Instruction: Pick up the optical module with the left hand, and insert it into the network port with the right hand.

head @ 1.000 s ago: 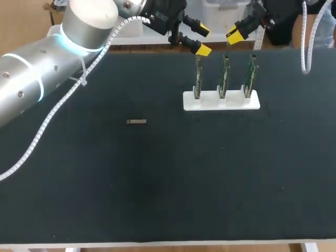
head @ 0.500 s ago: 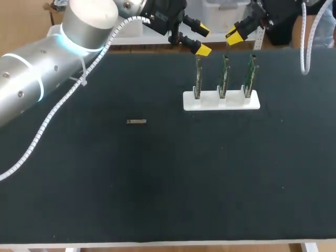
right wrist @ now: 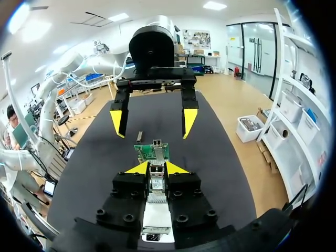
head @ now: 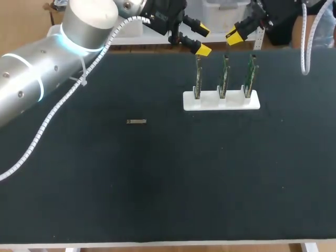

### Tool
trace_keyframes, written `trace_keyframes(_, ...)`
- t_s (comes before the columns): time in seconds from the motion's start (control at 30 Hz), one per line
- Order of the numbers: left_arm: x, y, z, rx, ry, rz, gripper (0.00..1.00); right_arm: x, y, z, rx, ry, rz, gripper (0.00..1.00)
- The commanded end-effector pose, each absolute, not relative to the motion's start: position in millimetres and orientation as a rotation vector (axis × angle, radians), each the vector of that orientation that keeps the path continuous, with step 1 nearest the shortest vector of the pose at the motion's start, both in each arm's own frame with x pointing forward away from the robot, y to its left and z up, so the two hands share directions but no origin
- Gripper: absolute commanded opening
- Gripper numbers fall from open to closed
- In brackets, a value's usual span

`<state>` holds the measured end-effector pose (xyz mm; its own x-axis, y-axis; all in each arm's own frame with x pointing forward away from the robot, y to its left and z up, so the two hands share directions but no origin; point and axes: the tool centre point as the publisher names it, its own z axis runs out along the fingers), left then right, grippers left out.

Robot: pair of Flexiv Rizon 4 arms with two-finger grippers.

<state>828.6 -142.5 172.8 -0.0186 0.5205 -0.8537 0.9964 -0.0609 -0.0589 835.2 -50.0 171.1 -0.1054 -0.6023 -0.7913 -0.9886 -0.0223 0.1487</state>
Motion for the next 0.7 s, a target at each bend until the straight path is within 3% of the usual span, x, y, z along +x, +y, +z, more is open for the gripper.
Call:
trace_keyframes(0.03,826.0,-141.9,172.6,1.641,1.598,-0.981,1.0,843.4,-48.2,170.6,-1.916,1.609,1.456,0.0)
trace_keyframes(0.7,826.0,-141.9,172.6,1.641,1.598,-0.981,1.0,838.6,-51.8,170.2,-1.908,1.615,1.466,0.0)
